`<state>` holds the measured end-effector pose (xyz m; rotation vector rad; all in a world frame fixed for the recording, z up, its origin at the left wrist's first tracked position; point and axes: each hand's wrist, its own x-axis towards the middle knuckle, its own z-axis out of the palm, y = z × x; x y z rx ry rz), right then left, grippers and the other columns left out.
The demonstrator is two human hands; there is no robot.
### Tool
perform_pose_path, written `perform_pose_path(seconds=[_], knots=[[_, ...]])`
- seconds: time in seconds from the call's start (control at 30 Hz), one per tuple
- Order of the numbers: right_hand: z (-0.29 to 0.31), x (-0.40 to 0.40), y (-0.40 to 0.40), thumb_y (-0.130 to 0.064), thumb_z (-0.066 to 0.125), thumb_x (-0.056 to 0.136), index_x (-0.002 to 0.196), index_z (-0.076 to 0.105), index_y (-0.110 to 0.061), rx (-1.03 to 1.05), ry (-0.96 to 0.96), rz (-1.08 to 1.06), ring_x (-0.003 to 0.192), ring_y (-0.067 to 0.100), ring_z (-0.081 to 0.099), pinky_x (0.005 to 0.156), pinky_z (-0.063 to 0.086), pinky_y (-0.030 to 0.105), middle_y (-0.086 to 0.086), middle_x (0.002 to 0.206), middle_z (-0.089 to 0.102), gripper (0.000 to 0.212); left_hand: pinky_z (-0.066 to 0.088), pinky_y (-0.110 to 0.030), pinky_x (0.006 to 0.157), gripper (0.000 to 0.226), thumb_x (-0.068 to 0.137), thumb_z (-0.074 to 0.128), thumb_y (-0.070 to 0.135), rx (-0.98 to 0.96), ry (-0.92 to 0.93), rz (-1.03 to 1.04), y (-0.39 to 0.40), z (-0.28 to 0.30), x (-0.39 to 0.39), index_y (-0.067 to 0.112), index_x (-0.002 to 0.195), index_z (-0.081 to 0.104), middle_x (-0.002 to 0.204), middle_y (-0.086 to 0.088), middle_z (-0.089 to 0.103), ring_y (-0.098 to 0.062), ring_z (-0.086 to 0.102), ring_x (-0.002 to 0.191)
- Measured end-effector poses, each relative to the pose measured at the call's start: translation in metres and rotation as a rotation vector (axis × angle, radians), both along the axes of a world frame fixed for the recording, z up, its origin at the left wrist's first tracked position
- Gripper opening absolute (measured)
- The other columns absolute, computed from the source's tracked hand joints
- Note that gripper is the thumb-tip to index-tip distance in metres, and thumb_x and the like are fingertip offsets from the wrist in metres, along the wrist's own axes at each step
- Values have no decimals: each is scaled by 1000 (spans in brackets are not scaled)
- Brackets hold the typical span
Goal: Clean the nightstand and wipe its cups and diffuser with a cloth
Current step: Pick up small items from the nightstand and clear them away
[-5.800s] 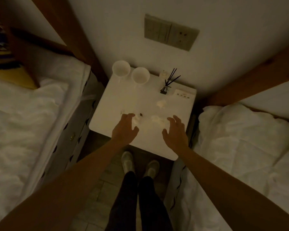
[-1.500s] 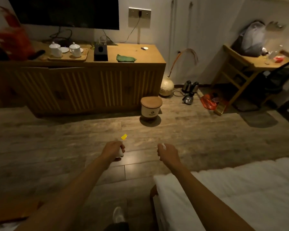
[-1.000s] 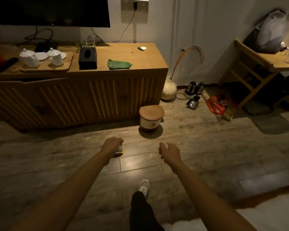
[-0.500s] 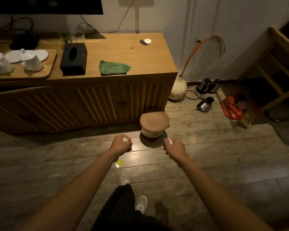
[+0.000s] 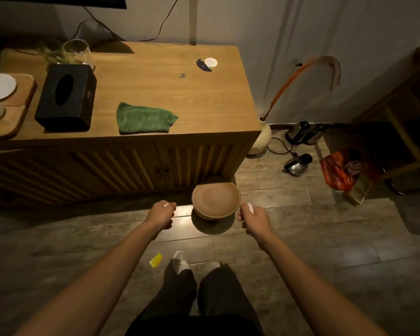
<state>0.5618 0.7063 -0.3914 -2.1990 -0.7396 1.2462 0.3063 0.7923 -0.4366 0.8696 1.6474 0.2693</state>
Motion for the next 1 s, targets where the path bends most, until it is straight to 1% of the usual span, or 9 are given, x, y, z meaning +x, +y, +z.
perform_pose_path(seconds=[0.17, 0.33, 0.43, 0.5, 0.63, 0.83, 0.93, 0.97, 1.0], knots=[[-8, 22, 32, -41, 46, 102, 80, 67, -15, -47, -12, 19, 62, 15, 55, 54, 42, 27, 1, 70, 65, 40, 47, -34, 66, 38, 101, 41, 42, -86, -30, -7, 38, -2, 31, 10, 98, 61, 90, -9, 57, -23, 54, 79], [-18, 43, 74, -40, 45, 102, 80, 66, -13, -64, -31, 81, 61, 16, 55, 53, 42, 29, 4, 72, 65, 40, 51, -38, 72, 29, 100, 37, 39, -116, -64, 125, 66, -4, 45, 17, 111, 52, 93, -9, 52, -25, 53, 84], [-25, 50, 107, -38, 44, 102, 75, 65, -17, -36, -36, 102, 62, 14, 56, 54, 43, 28, 2, 70, 65, 40, 52, -42, 78, 28, 99, 33, 35, -179, -61, 226, 84, -10, 47, 17, 100, 55, 95, -10, 50, -26, 52, 86], [-33, 55, 126, -38, 45, 102, 74, 64, -18, -20, -20, 95, 62, 13, 56, 54, 42, 26, 0, 68, 65, 40, 52, -43, 80, 23, 98, 36, 28, -221, -55, 237, 94, -16, 53, 16, 96, 56, 97, -11, 51, -26, 53, 86], [-57, 61, 149, -41, 46, 103, 74, 64, -19, -77, 37, 90, 60, 11, 56, 53, 41, 24, -1, 67, 63, 40, 54, -46, 89, 16, 102, 41, 22, -236, 13, 113, 104, -34, 77, 13, 109, 53, 100, -9, 54, -26, 57, 89], [-100, 69, 148, -37, 50, 101, 75, 65, -16, -199, 124, 105, 65, 17, 56, 60, 41, 30, 3, 69, 64, 37, 55, -41, 82, 15, 100, 43, 19, -248, 18, 5, 103, -50, 122, 15, 109, 54, 101, -8, 56, -25, 58, 92], [-117, 69, 141, -33, 52, 102, 93, 70, -2, -264, 126, 97, 78, 28, 61, 66, 47, 34, 18, 88, 68, 37, 55, -41, 82, 16, 99, 44, 14, -243, 9, -18, 97, -63, 140, 15, 105, 59, 96, -9, 58, -26, 58, 88], [-123, 69, 136, -33, 51, 103, 97, 69, 1, -261, 137, 106, 81, 30, 63, 68, 50, 38, 21, 91, 69, 39, 55, -41, 81, 15, 99, 46, 13, -250, 1, -29, 93, -67, 145, 14, 103, 60, 95, -10, 59, -26, 59, 86], [-130, 70, 131, -33, 50, 103, 94, 69, 1, -239, 150, 120, 79, 31, 64, 70, 52, 41, 19, 87, 69, 40, 55, -40, 79, 13, 97, 49, 12, -262, -18, -25, 89, -72, 147, 14, 99, 61, 92, -10, 60, -24, 60, 82]])
